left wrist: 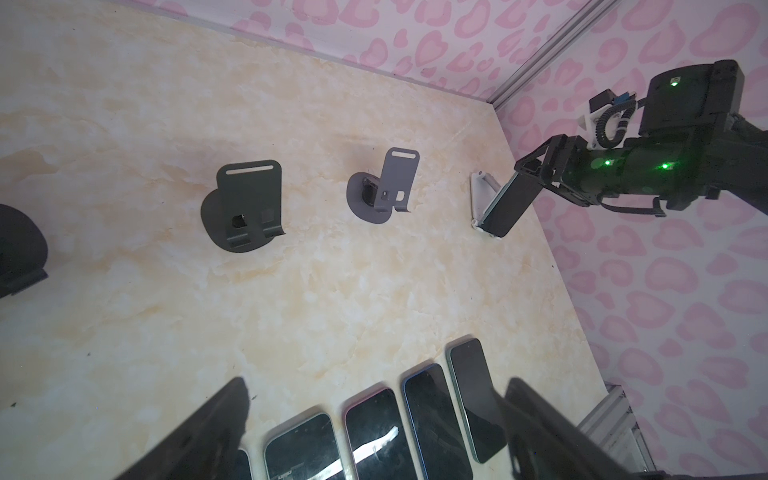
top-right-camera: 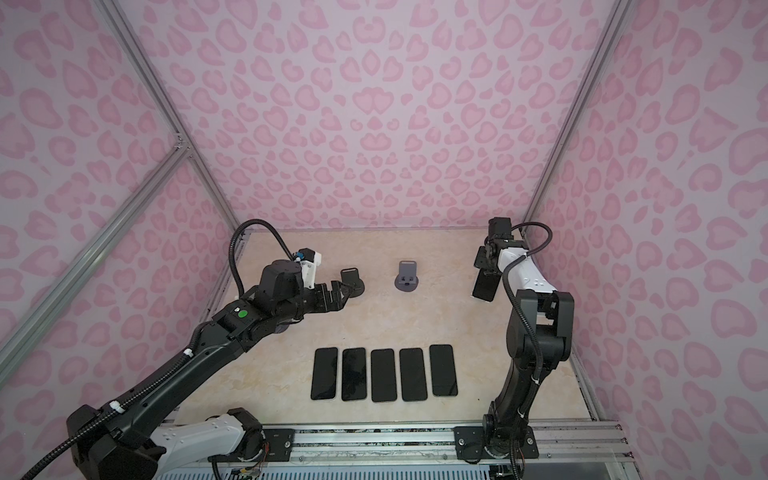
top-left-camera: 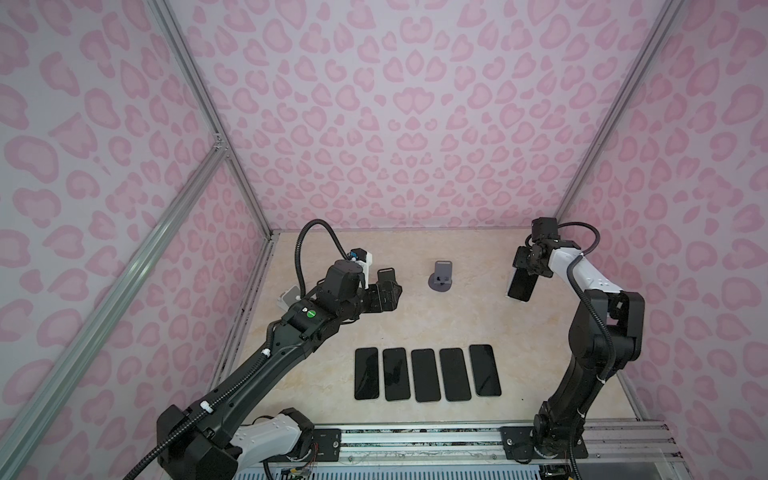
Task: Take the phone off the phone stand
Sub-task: 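Lift the phone up off the white stand with the right gripper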
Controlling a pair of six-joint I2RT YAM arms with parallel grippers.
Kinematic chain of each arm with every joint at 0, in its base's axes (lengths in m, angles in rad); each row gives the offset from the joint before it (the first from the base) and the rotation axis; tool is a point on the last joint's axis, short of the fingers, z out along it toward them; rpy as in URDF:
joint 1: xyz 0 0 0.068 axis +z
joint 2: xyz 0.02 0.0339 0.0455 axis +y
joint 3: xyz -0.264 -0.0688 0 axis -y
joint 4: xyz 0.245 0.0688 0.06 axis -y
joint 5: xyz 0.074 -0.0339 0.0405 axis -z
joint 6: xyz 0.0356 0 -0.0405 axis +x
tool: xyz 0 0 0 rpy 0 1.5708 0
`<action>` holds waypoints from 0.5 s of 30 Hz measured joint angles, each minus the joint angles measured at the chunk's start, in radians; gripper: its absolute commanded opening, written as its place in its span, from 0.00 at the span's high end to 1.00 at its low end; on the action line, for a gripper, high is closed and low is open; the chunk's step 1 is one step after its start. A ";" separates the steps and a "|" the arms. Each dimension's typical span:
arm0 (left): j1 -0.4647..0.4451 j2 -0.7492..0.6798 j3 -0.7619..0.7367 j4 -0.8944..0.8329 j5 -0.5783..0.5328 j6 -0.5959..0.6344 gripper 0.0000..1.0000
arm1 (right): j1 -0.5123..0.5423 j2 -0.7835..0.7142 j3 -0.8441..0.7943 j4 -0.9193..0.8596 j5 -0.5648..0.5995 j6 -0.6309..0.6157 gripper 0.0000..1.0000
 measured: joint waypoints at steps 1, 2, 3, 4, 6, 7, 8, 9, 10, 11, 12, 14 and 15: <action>0.000 0.000 0.000 0.000 0.000 0.000 0.03 | 0.000 -0.012 -0.006 -0.002 0.000 0.000 0.42; 0.000 0.000 0.000 0.000 0.000 0.000 0.03 | 0.001 -0.023 -0.011 -0.001 0.001 0.000 0.42; 0.000 0.000 0.000 0.001 0.000 0.000 0.03 | 0.003 -0.035 -0.014 -0.001 0.004 0.000 0.43; 0.000 0.000 0.000 0.001 0.000 0.000 0.03 | 0.006 -0.051 -0.023 0.006 0.011 0.000 0.44; 0.000 0.000 0.000 0.002 0.001 0.000 0.03 | 0.010 -0.077 -0.043 0.017 0.015 0.001 0.44; 0.001 0.000 0.000 0.002 0.001 0.000 0.03 | 0.011 -0.086 -0.050 0.019 0.015 0.001 0.44; 0.002 0.000 0.000 0.002 0.001 0.000 0.03 | 0.014 -0.092 -0.054 0.018 0.014 0.000 0.45; 0.002 0.000 0.000 0.002 0.003 0.000 0.03 | 0.018 -0.097 -0.056 0.018 0.014 0.000 0.45; 0.003 0.000 0.000 0.002 0.005 0.000 0.03 | 0.022 -0.104 -0.057 0.018 0.014 0.001 0.45; 0.004 0.000 0.000 0.002 0.005 0.000 0.03 | 0.027 -0.110 -0.057 0.016 0.015 0.001 0.45; 0.004 0.000 0.000 0.002 0.005 0.000 0.03 | 0.035 -0.119 -0.057 0.015 0.016 0.001 0.45; 0.006 0.000 0.000 0.002 0.005 0.000 0.03 | 0.059 -0.137 -0.054 0.006 0.019 0.000 0.45; 0.006 0.000 0.000 0.002 0.005 0.000 0.03 | 0.074 -0.148 -0.050 -0.002 0.019 0.000 0.46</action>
